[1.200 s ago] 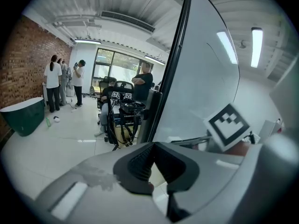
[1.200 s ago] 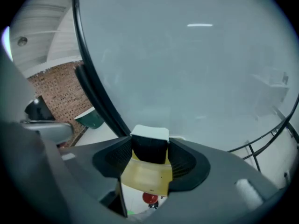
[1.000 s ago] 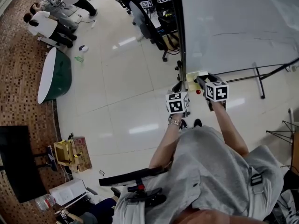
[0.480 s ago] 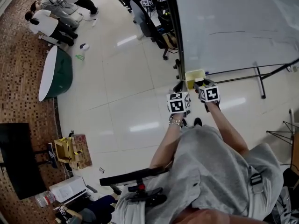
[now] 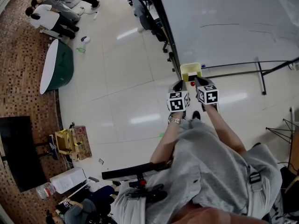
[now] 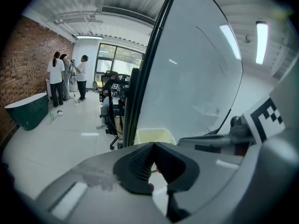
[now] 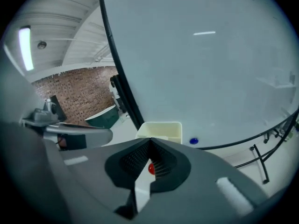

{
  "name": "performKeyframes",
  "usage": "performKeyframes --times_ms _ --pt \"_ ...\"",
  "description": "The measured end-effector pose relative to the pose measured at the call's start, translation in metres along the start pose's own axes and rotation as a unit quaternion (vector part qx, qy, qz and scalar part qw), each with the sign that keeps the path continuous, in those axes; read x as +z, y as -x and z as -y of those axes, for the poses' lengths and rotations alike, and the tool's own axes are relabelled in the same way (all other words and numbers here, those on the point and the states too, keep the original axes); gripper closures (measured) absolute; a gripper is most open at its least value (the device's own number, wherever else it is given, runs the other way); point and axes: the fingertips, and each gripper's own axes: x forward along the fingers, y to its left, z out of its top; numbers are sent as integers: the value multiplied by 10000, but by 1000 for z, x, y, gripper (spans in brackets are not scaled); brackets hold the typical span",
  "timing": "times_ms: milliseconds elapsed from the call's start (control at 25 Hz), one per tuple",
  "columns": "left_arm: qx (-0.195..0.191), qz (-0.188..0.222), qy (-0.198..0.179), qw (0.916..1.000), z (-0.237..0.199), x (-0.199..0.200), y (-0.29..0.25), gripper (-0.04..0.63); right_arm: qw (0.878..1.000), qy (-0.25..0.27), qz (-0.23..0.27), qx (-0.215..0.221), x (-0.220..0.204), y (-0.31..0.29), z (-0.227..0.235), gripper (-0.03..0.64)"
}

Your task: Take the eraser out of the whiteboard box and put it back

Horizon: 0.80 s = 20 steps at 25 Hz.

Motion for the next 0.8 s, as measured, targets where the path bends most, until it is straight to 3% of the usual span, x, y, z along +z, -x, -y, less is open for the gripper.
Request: performKeyframes --times_ms 240,520,800 --pt "-2 -175 -96 9998 16 -30 21 589 9992 -39 -196 355 -27 11 -22 614" --pt "-238 5 -332 9992 26 -49 73 589 9991 97 -134 383 -57 36 -82 614" --pt "-233 -61 -221 9995 10 -110 141 589 9996 105 -117 233 -112 74 -144 614"
